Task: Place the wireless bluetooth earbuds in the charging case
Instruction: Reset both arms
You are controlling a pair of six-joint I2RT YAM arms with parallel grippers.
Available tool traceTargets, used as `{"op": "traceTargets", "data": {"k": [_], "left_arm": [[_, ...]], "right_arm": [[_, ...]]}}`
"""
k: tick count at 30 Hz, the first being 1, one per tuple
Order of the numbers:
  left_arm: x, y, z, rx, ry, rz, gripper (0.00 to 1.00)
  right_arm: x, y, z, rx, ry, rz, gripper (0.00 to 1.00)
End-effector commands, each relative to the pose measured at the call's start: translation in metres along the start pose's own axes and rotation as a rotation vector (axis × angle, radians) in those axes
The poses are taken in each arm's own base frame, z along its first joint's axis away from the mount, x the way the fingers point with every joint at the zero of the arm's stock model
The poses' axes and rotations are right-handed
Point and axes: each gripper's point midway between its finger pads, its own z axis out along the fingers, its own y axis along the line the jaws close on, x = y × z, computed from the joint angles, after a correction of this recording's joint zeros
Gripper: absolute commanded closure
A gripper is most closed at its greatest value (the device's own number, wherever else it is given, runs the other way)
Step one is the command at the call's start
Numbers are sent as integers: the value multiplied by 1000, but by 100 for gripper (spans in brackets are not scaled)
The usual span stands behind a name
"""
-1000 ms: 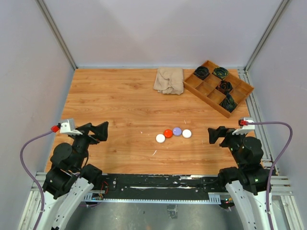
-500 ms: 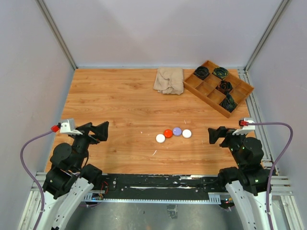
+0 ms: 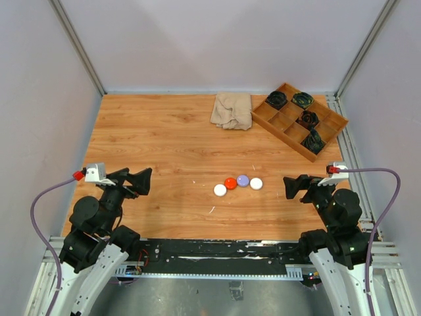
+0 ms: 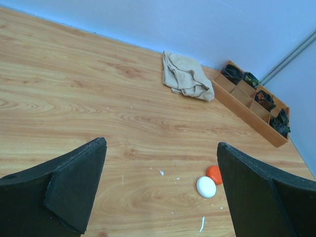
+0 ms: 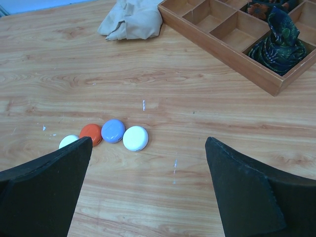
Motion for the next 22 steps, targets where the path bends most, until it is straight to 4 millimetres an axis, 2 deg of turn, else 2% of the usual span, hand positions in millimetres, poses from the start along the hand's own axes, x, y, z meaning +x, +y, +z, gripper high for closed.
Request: {"op": "traceTargets", "data": {"k": [1,6,11,22], "left_arm": [[-5,-5,0,32,-27,7,1],[-6,-11,-1,65,-32,10,1],[-8,-6,0,33,-31,3,1],[-12,-5,-1,18,-40,-4,1]], "right_arm": [[-5,5,-3,-22,-21,12,1],[-9,19,-5,-105,-34,8,1],[-9,10,-6,-52,-37,11,1],[-10,9,-6,-47,-39,11,1]]}}
